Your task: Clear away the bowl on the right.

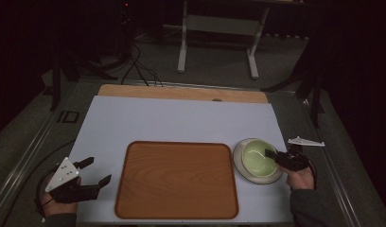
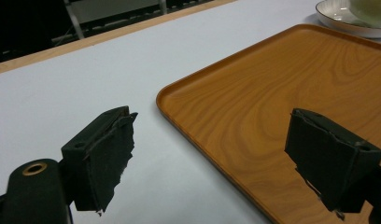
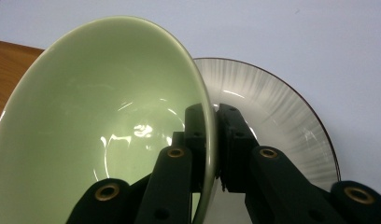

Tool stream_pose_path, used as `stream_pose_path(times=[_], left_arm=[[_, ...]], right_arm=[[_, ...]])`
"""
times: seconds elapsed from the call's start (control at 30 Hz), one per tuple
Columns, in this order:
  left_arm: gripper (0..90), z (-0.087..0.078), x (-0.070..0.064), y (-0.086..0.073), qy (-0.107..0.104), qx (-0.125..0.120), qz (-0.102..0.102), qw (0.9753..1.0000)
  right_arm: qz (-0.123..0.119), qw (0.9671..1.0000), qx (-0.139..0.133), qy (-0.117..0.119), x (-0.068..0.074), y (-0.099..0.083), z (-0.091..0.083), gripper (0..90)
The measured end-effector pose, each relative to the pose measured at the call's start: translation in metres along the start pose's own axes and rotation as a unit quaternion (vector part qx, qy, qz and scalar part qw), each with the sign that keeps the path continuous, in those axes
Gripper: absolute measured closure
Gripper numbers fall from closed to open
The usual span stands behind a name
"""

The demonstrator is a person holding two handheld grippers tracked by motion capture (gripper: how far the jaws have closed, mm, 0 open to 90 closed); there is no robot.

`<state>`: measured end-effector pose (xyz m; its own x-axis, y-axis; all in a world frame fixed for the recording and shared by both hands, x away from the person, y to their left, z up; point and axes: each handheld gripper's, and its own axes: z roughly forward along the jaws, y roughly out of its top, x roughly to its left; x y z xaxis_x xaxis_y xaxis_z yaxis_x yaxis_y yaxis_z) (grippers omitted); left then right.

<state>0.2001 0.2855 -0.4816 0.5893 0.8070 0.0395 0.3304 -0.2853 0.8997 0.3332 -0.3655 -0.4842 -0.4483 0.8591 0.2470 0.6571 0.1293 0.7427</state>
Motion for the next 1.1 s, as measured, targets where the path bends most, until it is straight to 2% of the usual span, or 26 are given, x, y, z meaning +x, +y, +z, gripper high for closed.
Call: stream_pose_path(times=[0.53, 1.1], left_arm=[[15.1, 0.000, 0.000, 0.000, 0.000, 0.000, -0.001, 1.0000], [15.1, 0.000, 0.000, 0.000, 0.001, 0.000, -0.001, 1.0000]], right_arm=[[0.008, 0.9999, -0.012, 0.000, 0.010, 0.008, -0.001, 82.8], [0.001, 0.9997, -0.022, 0.008, 0.025, 0.017, 0.002, 82.8]])
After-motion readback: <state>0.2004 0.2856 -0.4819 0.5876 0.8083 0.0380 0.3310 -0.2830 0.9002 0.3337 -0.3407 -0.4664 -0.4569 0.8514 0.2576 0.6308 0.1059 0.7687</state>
